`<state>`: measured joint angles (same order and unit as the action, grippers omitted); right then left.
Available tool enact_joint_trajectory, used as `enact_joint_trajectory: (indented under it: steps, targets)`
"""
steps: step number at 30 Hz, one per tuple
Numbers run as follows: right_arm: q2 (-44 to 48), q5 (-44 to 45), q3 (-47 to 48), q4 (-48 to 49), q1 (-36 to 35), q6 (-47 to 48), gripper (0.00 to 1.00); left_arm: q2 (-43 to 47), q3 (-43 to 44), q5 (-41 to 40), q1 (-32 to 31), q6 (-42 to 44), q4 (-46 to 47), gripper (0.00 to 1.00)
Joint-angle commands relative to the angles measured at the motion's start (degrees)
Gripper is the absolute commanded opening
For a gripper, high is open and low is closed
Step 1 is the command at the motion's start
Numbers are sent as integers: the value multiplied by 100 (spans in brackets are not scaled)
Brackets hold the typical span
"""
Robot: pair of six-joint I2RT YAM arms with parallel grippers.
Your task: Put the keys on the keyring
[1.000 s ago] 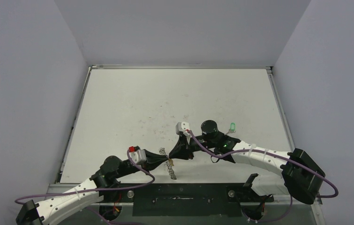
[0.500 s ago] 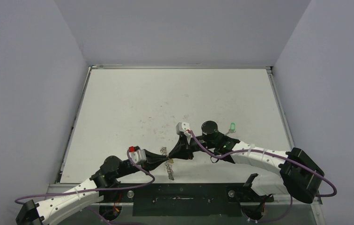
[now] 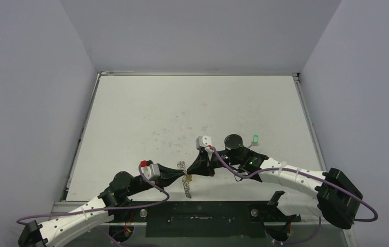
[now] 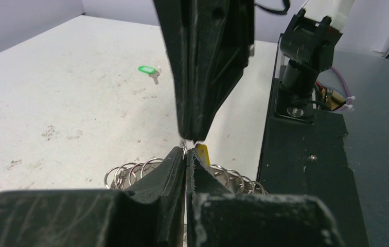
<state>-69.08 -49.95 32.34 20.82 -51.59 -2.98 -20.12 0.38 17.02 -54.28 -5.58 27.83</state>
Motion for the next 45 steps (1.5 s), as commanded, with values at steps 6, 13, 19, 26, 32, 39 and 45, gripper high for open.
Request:
enact_joint_trajectory:
  steps: [6, 13, 19, 26, 32, 39, 45]
  targets:
    - [691, 348, 325, -518, -154, 410, 0, 69, 292, -489, 5, 303, -873, 0]
    - [634, 880, 314, -815, -149, 481, 18, -4, 207, -312, 1, 340, -526, 0]
    - [209, 710, 199, -359, -149, 391, 30, -14, 187, -237, 5, 322, -429, 0]
    - [-315, 480, 269, -20, -265, 298, 24, -45, 188, -216, 5, 304, -382, 0]
    - [-559, 583, 292, -112, -452, 395, 0, -79, 173, -237, 5, 301, -320, 0]
    - [-393, 984, 302, -447, -564, 498, 17, -106, 162, -243, 5, 286, -295, 0]
    - [427, 1819, 206, -994, -455, 548, 52, -135, 221, -464, 5, 186, -308, 0]
